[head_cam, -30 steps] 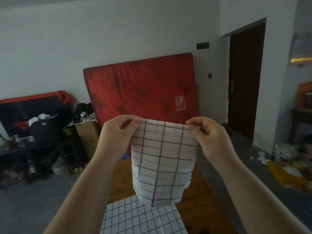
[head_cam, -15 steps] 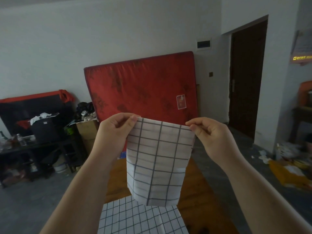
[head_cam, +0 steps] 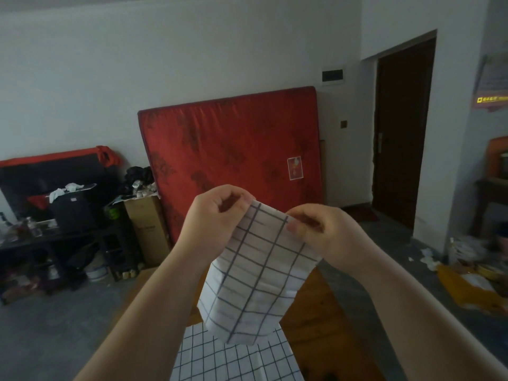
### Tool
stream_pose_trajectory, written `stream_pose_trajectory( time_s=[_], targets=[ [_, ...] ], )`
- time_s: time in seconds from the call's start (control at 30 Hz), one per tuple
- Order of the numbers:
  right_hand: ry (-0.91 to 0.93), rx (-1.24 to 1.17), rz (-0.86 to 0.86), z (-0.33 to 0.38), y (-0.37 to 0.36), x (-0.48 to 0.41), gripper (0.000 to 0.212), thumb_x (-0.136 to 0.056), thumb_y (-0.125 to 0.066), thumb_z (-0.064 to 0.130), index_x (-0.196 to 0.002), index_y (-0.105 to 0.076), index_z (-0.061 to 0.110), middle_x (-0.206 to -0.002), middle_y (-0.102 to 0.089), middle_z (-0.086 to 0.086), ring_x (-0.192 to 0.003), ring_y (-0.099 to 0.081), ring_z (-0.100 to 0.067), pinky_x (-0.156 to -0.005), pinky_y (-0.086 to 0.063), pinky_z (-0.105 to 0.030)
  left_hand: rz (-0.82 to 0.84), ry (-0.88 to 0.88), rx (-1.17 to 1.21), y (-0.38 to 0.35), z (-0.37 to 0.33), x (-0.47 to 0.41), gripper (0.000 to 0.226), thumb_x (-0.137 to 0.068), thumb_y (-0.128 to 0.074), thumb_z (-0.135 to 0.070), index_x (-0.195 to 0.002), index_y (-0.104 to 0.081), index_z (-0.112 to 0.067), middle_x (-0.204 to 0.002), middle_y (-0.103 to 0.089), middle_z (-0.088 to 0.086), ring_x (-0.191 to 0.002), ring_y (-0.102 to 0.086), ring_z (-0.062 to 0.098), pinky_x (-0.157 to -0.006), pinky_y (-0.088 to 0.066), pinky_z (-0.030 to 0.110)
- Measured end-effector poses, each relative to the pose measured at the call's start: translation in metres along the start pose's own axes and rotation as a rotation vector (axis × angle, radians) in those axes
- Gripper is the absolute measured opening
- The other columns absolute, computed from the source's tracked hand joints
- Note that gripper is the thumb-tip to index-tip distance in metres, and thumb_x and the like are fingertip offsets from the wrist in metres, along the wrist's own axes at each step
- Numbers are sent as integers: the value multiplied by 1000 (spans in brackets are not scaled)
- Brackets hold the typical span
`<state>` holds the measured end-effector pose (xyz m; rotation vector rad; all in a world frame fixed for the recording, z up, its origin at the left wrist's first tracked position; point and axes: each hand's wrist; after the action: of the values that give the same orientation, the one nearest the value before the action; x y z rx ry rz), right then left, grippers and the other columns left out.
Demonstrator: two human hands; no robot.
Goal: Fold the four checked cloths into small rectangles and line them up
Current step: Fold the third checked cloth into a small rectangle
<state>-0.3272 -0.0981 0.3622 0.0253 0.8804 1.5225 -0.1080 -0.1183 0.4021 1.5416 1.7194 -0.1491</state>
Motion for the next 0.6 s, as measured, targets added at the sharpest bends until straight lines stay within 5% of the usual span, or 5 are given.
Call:
stream_pose_trajectory(
  time_s=[0.17, 0.4, 0.6],
  targets=[
    [15, -35, -175, -1, -7, 2, 20, -99, -64, 29, -98, -68, 48, -91, -70, 30, -95, -61, 17, -75, -45, 1, -6, 22, -20, 0, 2, -1, 15, -97, -66, -24, -89, -77, -31, -83, -72, -25, -80, -65, -8, -62, -45, 5],
    [29, 7, -211, -6, -6, 2, 23, -100, -63, 25, -95, -70, 46, -87, -71, 28, -91, -64, 11, -76, -48, -5, 7, 40, -2, 1, 2, 0, 16, -97, -66, -23, -89, -78, -31, -85, -73, -23, -83, -65, -7, -65, -46, 5],
    [25, 147, -165, -7, -6, 2, 17, -103, -57, 31, -96, -69, 42, -79, -71, 10, -70, -67, -10, -67, -57, -33, 9, 48, -15, 1, 2, 0, 16, -96, -66, -24, -88, -78, -32, -84, -73, -24, -82, -65, -7, -64, -46, 5]
  ],
)
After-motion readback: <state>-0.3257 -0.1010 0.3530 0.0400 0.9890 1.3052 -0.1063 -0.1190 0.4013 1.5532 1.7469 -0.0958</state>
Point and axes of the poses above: each hand's wrist, its own x-axis away from the middle knuckle, its own y-axis out of the back of the hand, z = x × y
